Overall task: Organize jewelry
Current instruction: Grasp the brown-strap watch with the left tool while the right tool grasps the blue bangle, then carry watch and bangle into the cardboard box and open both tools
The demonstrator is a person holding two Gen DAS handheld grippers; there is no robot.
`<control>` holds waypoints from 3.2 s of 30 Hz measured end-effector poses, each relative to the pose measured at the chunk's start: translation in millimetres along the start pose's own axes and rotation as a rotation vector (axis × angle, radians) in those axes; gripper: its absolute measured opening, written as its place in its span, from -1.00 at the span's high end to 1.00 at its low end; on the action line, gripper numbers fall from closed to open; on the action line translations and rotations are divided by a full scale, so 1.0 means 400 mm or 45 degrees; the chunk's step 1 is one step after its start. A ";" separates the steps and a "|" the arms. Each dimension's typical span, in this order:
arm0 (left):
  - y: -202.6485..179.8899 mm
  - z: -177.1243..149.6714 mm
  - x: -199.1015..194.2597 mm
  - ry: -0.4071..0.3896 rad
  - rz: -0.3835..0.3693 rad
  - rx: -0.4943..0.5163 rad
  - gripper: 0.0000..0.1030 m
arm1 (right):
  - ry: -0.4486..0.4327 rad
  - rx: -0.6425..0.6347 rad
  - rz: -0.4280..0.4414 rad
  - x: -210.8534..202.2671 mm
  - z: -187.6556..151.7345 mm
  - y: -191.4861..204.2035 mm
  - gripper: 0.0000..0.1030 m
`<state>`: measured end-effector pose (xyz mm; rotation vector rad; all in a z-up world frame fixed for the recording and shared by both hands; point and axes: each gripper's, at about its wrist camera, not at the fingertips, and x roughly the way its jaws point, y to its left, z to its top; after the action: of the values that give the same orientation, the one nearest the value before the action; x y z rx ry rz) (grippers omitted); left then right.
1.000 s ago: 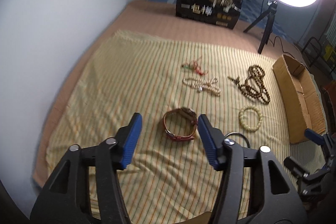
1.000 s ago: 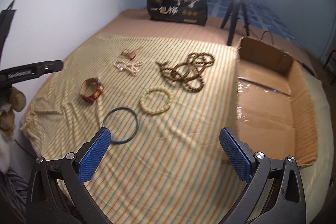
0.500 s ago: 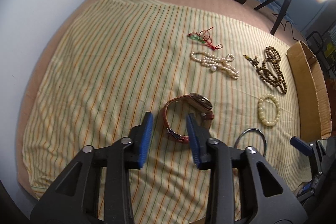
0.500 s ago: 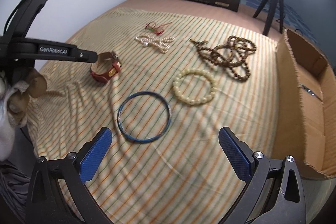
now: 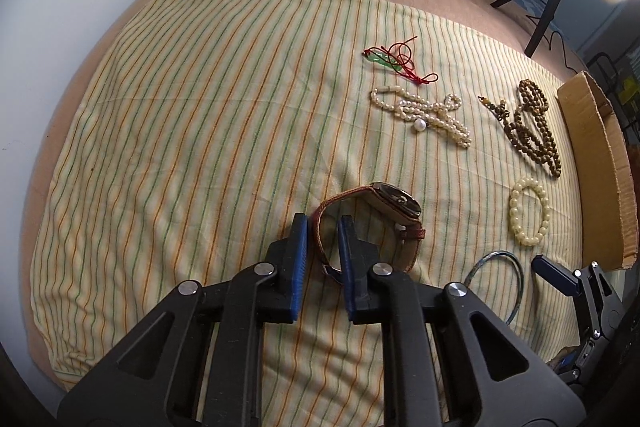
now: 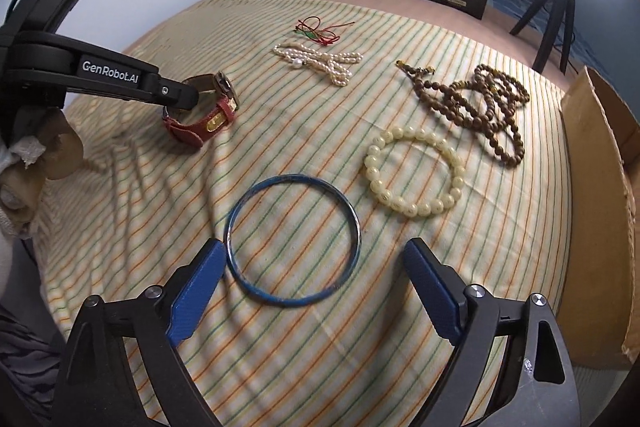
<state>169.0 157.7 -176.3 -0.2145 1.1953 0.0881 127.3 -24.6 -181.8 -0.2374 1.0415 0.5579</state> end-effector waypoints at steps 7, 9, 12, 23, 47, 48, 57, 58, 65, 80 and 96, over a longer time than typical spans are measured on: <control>0.010 0.002 0.003 -0.002 -0.007 -0.013 0.87 | -0.003 -0.082 -0.060 0.014 -0.005 0.031 -0.75; 0.012 0.001 0.003 -0.003 -0.009 -0.013 0.89 | 0.000 -0.095 -0.061 0.014 -0.006 0.034 -0.75; 0.013 -0.001 0.001 -0.007 -0.012 -0.019 0.89 | -0.006 -0.083 -0.059 0.011 -0.004 0.033 -0.44; 0.025 -0.019 -0.061 -0.070 -0.024 -0.044 0.92 | -0.038 -0.059 0.013 -0.049 -0.014 0.015 -0.37; -0.213 -0.027 -0.284 -0.337 -0.261 0.021 0.92 | -0.271 0.167 -0.110 -0.340 -0.037 -0.244 -0.37; -0.225 -0.030 -0.290 -0.344 -0.273 0.030 0.92 | -0.275 0.176 -0.116 -0.347 -0.039 -0.255 -0.37; -0.375 -0.033 -0.320 -0.386 -0.358 0.136 0.92 | -0.292 0.264 -0.187 -0.394 -0.066 -0.366 -0.37; -0.392 -0.031 -0.320 -0.388 -0.365 0.149 0.92 | -0.294 0.273 -0.198 -0.398 -0.067 -0.379 -0.37; -0.506 -0.015 -0.307 -0.404 -0.393 0.227 0.92 | -0.284 0.339 -0.237 -0.411 -0.064 -0.489 -0.37; -0.698 -0.018 -0.201 -0.311 -0.408 0.358 0.92 | -0.197 0.525 -0.198 -0.321 -0.021 -0.681 -0.37; -0.741 -0.022 -0.145 -0.245 -0.431 0.394 0.78 | -0.124 0.572 -0.219 -0.247 0.007 -0.713 -0.42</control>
<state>193.4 -131.0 -90.4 -0.1300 0.9527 -0.3630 246.2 -294.2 -115.7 0.0959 1.0128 0.1695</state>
